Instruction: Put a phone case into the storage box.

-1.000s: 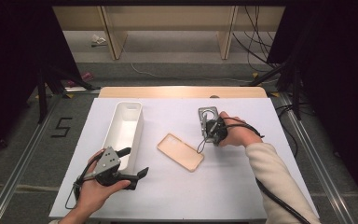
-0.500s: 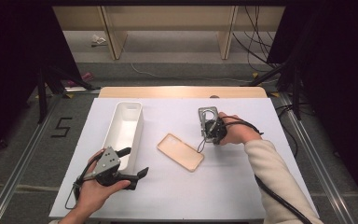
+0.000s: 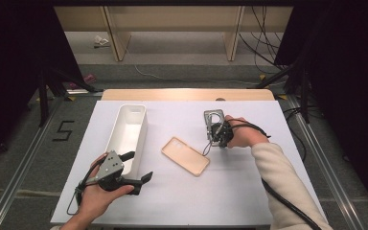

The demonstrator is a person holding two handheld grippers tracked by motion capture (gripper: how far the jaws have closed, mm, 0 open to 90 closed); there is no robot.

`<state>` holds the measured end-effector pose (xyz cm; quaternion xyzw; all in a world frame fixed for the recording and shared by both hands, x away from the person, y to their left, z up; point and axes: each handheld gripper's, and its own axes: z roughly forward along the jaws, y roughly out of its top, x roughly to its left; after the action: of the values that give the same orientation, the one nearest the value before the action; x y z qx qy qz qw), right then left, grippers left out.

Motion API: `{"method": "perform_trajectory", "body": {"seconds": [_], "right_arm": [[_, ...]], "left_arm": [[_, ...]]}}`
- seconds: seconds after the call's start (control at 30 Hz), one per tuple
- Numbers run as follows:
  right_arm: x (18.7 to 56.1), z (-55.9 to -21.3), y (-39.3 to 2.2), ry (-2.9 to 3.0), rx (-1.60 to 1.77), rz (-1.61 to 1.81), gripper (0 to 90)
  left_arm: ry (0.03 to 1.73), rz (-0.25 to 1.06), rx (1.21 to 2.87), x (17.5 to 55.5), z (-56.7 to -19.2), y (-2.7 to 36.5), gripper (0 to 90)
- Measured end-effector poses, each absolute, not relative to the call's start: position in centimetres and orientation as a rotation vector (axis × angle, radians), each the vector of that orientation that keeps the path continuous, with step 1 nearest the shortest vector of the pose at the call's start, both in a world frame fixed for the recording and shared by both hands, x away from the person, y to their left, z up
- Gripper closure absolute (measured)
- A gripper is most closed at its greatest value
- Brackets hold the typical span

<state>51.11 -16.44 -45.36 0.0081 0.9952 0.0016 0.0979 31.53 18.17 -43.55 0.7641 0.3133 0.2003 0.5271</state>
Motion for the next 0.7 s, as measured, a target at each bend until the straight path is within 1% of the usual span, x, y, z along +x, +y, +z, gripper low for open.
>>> {"method": "perform_trajectory", "body": {"seconds": [0.03,0.13,0.53,0.7], "right_arm": [[51.1,-45.3,-16.4,2.943,0.011,0.003,87.7],[51.1,-45.3,-16.4,2.944,0.017,0.006,88.4],[50.6,-44.4,-16.6,2.926,0.054,0.076,89.2],[50.1,-43.7,-16.9,2.907,0.083,0.176,89.3]], "left_arm": [[0.747,0.481,1.828,31.5,-43.5,18.2,8.1],[0.748,0.481,1.827,31.5,-43.5,18.2,8.1],[0.750,0.483,1.824,31.5,-43.5,18.2,8.2],[0.747,0.484,1.827,31.5,-43.5,18.2,8.3]]}}
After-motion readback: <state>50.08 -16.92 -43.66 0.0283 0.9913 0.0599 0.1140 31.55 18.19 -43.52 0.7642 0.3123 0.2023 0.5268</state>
